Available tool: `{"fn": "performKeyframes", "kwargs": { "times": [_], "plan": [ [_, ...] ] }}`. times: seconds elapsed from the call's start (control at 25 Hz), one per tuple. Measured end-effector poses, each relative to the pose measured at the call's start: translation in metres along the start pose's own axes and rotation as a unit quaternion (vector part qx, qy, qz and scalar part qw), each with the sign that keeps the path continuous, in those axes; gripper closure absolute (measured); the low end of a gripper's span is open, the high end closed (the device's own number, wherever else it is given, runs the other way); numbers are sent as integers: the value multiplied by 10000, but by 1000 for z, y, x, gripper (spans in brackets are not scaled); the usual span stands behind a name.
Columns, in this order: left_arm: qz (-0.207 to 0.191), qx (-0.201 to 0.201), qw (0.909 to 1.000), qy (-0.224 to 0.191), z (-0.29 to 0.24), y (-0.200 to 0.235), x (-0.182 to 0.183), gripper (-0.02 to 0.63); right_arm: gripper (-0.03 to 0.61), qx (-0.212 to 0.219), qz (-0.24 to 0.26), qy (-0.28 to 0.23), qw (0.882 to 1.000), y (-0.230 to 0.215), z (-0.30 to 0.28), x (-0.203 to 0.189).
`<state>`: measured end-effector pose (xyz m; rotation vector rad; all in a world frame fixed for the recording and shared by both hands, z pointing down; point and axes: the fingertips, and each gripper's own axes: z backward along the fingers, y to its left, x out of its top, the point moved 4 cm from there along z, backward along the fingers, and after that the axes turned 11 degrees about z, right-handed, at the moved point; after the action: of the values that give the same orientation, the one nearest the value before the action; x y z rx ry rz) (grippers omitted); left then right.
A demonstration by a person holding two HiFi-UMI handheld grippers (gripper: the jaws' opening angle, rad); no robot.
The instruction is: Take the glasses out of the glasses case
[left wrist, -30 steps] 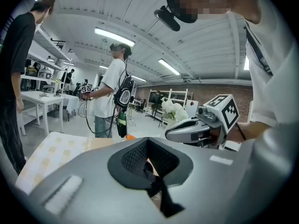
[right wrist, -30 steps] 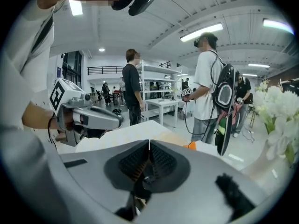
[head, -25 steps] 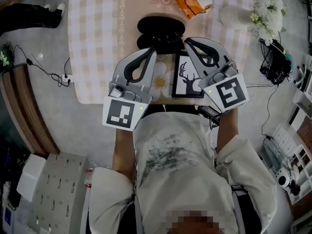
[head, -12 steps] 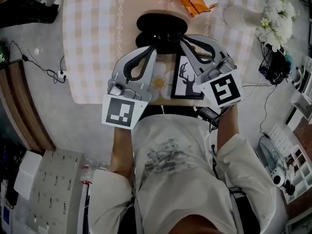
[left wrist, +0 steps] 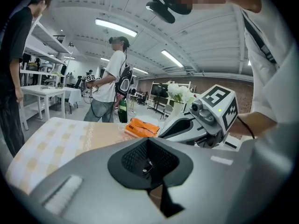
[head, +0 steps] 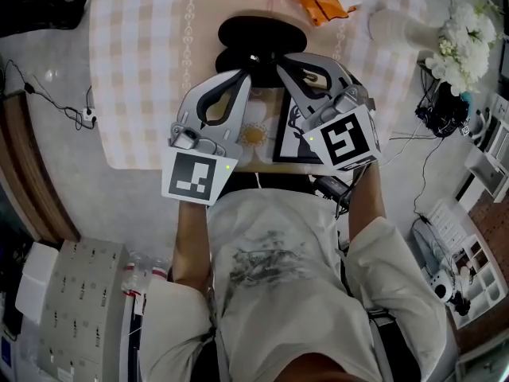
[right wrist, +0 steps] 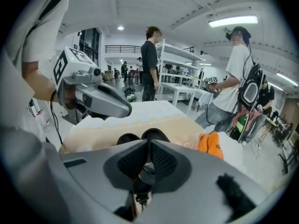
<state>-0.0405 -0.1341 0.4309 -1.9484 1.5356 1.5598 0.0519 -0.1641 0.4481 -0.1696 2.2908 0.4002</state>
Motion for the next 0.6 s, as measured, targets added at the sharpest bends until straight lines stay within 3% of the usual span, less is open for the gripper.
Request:
{"fn": "performKeyframes", "kwargs": {
  "times": [0.6],
  "plan": [
    [156, 110, 9998, 13, -2, 10, -13, 606, 514, 439, 960, 720, 9918, 19, -31, -19]
  ]
}}
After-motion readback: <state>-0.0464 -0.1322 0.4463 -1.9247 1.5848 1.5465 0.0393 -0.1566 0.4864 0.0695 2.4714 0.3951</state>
